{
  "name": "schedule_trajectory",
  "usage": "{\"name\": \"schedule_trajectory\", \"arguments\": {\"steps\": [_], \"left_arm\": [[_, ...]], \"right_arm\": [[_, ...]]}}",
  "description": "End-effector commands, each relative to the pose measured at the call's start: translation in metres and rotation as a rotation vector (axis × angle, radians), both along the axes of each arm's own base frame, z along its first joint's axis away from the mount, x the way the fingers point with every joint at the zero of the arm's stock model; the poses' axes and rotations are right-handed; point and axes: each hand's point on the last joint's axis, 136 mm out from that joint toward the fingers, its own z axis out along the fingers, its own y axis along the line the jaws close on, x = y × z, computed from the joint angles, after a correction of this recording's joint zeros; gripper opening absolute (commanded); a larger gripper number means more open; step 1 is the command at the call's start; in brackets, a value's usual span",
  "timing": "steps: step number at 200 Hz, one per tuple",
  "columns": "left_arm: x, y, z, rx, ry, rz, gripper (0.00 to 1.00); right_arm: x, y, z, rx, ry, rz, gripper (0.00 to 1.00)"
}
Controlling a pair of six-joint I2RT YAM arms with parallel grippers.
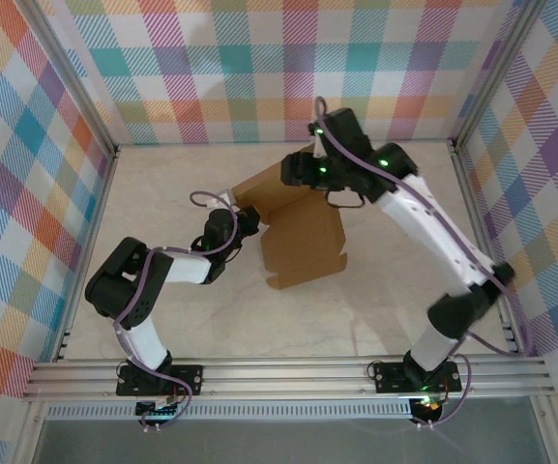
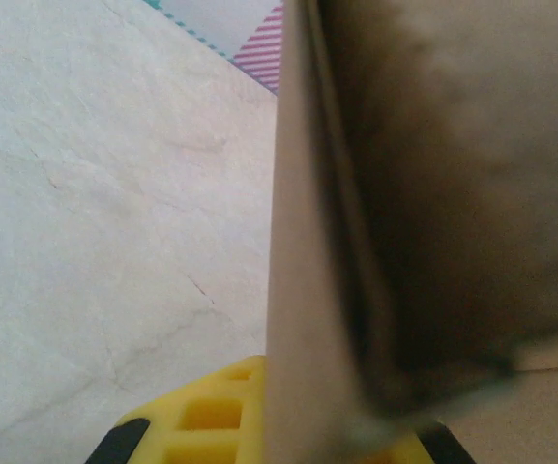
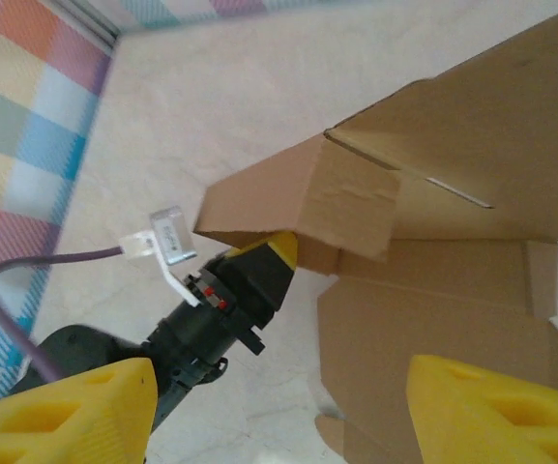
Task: Fold the paper box
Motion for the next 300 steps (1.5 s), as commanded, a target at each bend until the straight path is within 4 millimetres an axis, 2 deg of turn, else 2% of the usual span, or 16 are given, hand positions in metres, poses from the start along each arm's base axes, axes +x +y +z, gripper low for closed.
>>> {"name": "schedule_trajectory", "arguments": {"steps": [1,20,42,60,81,122,146,166,240,274,300], "left_arm": [[-0.004,-0.007,0.012,0.022,0.029,-0.066,0.0],[-0.007,-0.01,0.014,0.025,0.04,-0.104,0.0],[-0.01,-0.016,0.021,0.007,0.032,-0.15,0.0],[-0.013,-0.018,0.025,-0.006,0.032,-0.162,0.0],[-0.015,-0.019,0.028,-0.01,0.034,-0.176,0.0],[-0.018,-0.021,0.035,-0.021,0.026,-0.19,0.01],[-0.017,-0.02,0.032,-0.005,0.048,-0.184,0.02],[-0.016,-0.019,0.03,-0.011,0.058,-0.171,0.0],[-0.014,-0.023,0.033,-0.028,0.071,-0.175,0.0],[-0.018,-0.025,0.036,-0.009,0.076,-0.203,0.0],[-0.024,-0.024,0.032,0.057,0.146,-0.226,0.0]], "right_arm": [[0.004,-0.051,0.034,0.044,-0.154,-0.09,0.7],[0.005,-0.095,0.033,0.125,-0.17,-0.153,0.7],[0.01,-0.128,0.019,0.235,-0.108,-0.172,0.69],[0.018,-0.137,0.01,0.274,-0.072,-0.139,0.68],[0.031,-0.138,-0.003,0.288,-0.049,-0.106,0.62],[0.054,-0.123,-0.03,0.304,0.037,-0.02,0.55],[0.056,-0.109,-0.04,0.348,0.082,0.056,0.47],[0.05,-0.1,-0.047,0.377,0.12,0.114,0.43],[0.023,-0.068,-0.056,0.319,0.103,0.288,0.43],[0.023,-0.053,-0.064,0.203,0.068,0.354,0.45],[0.024,-0.044,-0.077,0.12,0.066,0.386,0.45]]}}
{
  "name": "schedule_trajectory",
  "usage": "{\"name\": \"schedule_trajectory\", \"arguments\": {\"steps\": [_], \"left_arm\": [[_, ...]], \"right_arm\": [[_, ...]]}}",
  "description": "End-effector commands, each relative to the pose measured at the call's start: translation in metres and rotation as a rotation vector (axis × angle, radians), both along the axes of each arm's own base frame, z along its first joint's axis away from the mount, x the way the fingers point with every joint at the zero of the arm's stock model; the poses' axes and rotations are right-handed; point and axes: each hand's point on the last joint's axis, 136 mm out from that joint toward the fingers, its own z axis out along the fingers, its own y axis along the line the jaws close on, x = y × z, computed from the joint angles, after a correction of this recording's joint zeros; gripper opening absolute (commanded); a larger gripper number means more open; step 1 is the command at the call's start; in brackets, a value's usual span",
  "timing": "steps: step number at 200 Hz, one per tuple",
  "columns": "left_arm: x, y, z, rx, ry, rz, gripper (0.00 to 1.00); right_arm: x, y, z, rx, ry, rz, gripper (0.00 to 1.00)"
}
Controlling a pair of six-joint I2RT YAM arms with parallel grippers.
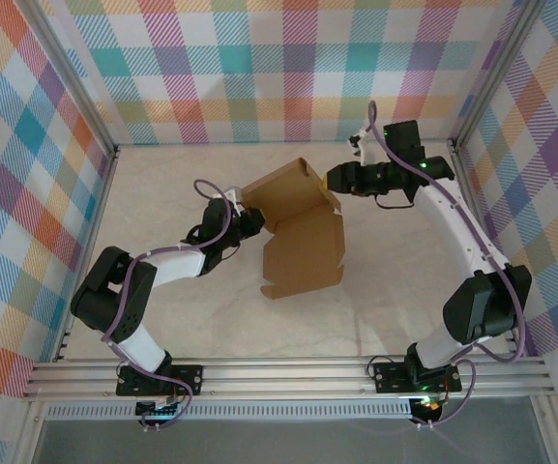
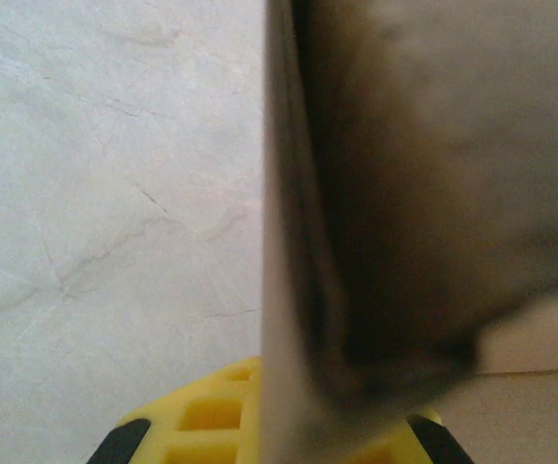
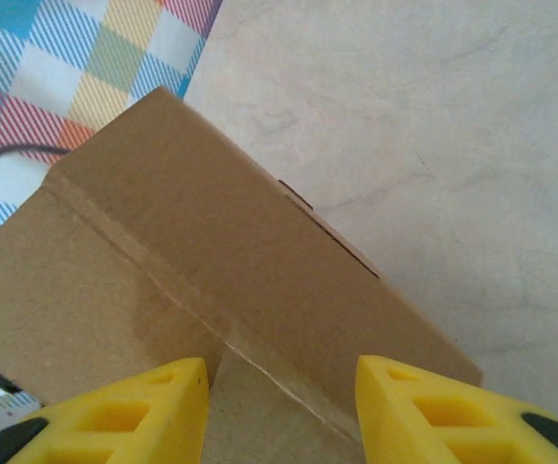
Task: Fold the paper box
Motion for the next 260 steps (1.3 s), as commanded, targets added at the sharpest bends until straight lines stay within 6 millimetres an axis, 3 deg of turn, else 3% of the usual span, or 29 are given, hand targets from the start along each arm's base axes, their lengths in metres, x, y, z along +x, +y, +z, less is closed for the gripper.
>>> {"name": "schedule_trajectory", "arguments": {"steps": [1,53,88,118,260], "left_arm": [[-0.002,-0.004,0.026,0.033,-0.007,-0.049,0.0],[-0.027,-0.004,0.021,0.129,0.17,-0.143,0.0],[-0.058,-0.006,0.014,0.163,0.338,-0.248,0.0],[-0.074,0.001,0.013,0.18,0.367,-0.257,0.0],[-0.08,-0.004,-0.004,0.179,0.456,-0.29,0.0]], "right_arm": [[0.001,0.006,-0.007,-0.09,-0.058,0.054,0.45],[0.014,-0.008,-0.046,-0.227,-0.072,-0.01,0.43],[0.011,-0.014,-0.065,-0.273,-0.042,-0.017,0.41],[0.005,-0.015,-0.078,-0.278,-0.034,-0.011,0.39],[-0.003,-0.001,-0.141,-0.407,0.059,0.037,0.33]]}}
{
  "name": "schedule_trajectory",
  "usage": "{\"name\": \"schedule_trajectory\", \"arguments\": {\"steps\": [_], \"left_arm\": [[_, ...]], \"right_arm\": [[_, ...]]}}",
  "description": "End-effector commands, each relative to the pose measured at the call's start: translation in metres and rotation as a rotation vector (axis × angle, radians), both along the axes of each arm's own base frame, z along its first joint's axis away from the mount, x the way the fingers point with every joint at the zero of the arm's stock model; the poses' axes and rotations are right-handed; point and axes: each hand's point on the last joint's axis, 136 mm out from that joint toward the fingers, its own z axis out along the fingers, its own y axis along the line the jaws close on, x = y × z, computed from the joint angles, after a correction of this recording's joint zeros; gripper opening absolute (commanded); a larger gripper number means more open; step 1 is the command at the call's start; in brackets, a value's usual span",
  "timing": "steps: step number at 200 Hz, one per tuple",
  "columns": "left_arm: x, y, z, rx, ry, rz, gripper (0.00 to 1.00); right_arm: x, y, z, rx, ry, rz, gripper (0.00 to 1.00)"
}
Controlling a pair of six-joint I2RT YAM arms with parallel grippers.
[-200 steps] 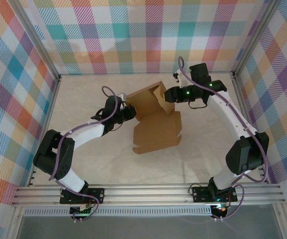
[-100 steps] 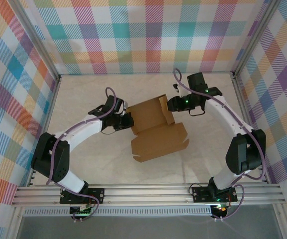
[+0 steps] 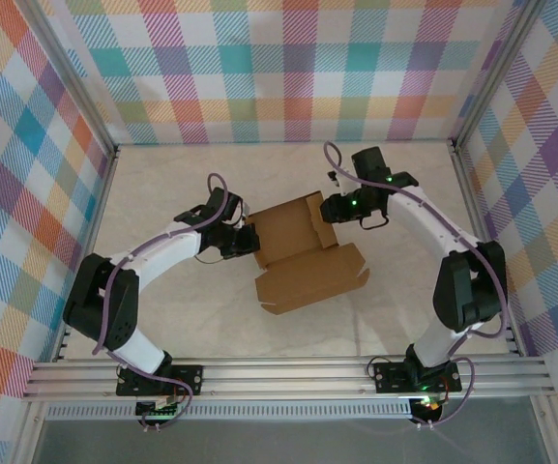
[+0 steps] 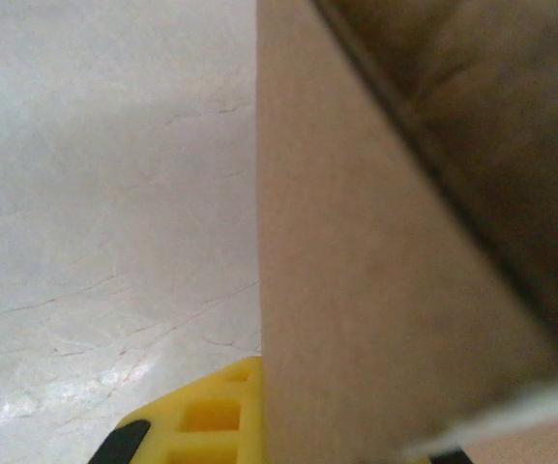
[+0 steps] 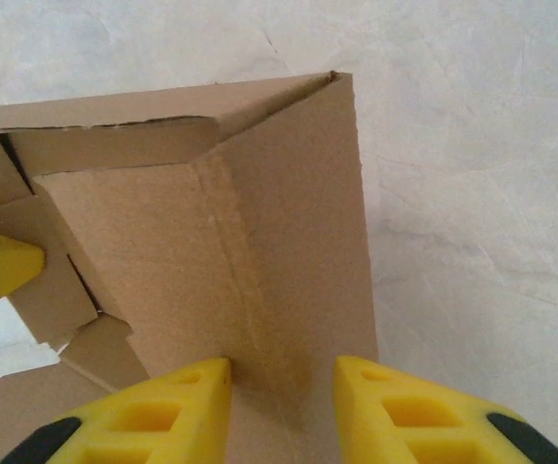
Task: Fold the paper box
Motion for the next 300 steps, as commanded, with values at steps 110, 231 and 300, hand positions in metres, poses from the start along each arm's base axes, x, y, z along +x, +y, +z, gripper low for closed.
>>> {"name": "schedule_trajectory", "arguments": {"steps": [110,231,300], "left_arm": [[0.006,-0.019,0.016,-0.093,-0.017,-0.042,0.0],[0.004,-0.02,0.03,-0.129,-0.062,-0.043,0.0],[0.004,-0.019,0.034,-0.13,-0.077,-0.041,0.0]], "right_arm": [[-0.003,0.016,-0.039,-0.069,-0.042,0.031,0.25],[0.007,0.008,-0.041,-0.136,-0.157,0.041,0.33],[0.009,0.01,-0.045,-0.144,-0.165,0.059,0.31]]}}
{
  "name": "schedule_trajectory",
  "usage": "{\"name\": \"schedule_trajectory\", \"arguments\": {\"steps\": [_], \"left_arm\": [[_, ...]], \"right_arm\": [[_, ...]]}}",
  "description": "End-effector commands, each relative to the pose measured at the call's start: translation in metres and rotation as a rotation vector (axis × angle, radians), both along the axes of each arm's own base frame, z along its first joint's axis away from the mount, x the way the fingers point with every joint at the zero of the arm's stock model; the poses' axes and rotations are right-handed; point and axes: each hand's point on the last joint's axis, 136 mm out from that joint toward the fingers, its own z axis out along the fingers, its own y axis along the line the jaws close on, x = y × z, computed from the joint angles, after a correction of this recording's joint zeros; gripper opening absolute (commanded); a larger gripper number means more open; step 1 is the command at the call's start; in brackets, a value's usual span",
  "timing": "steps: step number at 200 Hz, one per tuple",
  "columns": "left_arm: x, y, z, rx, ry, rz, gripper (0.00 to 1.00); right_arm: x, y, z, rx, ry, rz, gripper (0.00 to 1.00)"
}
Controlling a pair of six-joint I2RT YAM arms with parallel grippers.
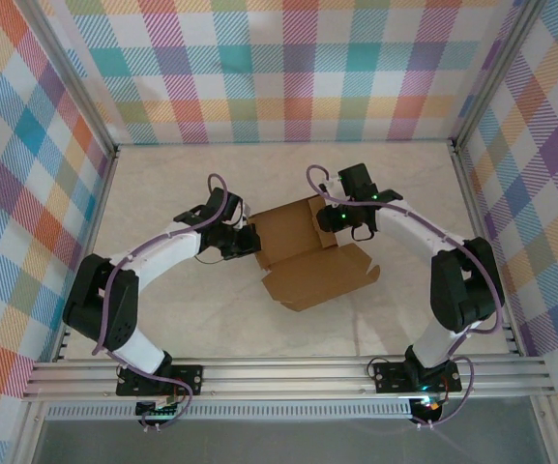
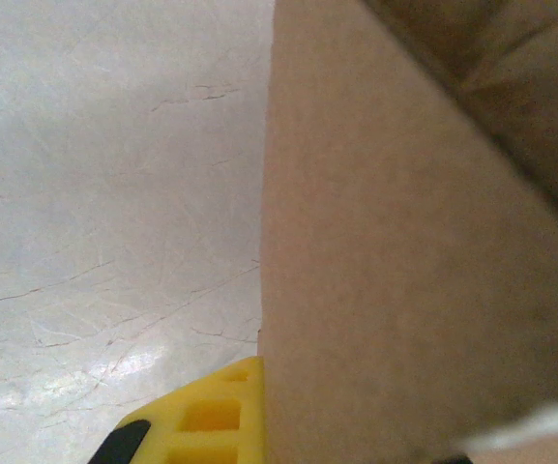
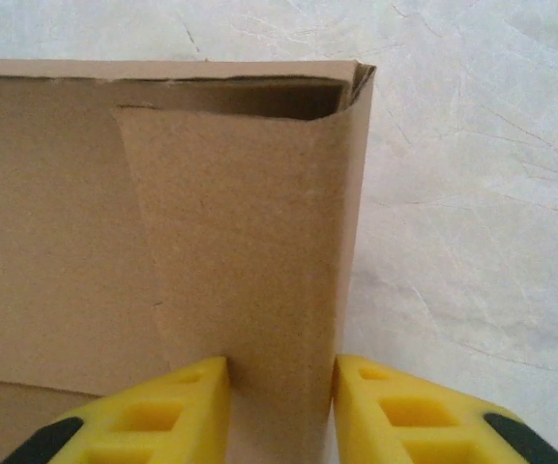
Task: Fold the paper box
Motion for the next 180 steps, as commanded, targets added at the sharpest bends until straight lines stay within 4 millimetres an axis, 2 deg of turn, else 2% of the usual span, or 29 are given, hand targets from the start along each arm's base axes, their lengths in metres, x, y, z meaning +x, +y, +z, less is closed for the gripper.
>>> {"name": "schedule_trajectory", "arguments": {"steps": [1,13,46,57,71,83,95,142,162,180], "left_arm": [[0.006,-0.015,0.031,-0.104,-0.082,-0.032,0.0],[0.006,-0.015,0.033,-0.107,-0.087,-0.033,0.0],[0.005,-0.015,0.036,-0.11,-0.094,-0.033,0.0],[0.006,-0.015,0.037,-0.11,-0.098,-0.031,0.0],[0.006,-0.015,0.038,-0.112,-0.098,-0.029,0.0],[0.006,-0.015,0.038,-0.116,-0.099,-0.032,0.0],[0.006,-0.016,0.039,-0.121,-0.101,-0.032,0.0],[0.005,-0.016,0.044,-0.129,-0.112,-0.036,0.0],[0.005,-0.017,0.046,-0.135,-0.119,-0.038,0.0],[0.003,-0.016,0.047,-0.135,-0.121,-0.038,0.0]], "right_arm": [[-0.006,0.01,-0.007,0.006,0.016,0.051,0.3],[-0.007,0.008,-0.007,-0.002,0.013,0.055,0.27],[-0.005,0.006,-0.008,-0.015,0.011,0.051,0.11],[-0.005,0.006,-0.006,-0.014,0.005,0.048,0.09],[-0.005,0.006,-0.005,-0.015,0.001,0.047,0.12],[-0.004,0.005,-0.005,-0.019,-0.001,0.044,0.22],[-0.003,0.004,-0.006,-0.023,-0.005,0.039,0.26],[0.002,0.004,-0.012,-0.035,-0.004,0.033,0.29],[0.005,0.005,-0.016,-0.043,-0.004,0.036,0.36],[0.007,0.003,-0.018,-0.055,-0.005,0.032,0.37]]}}
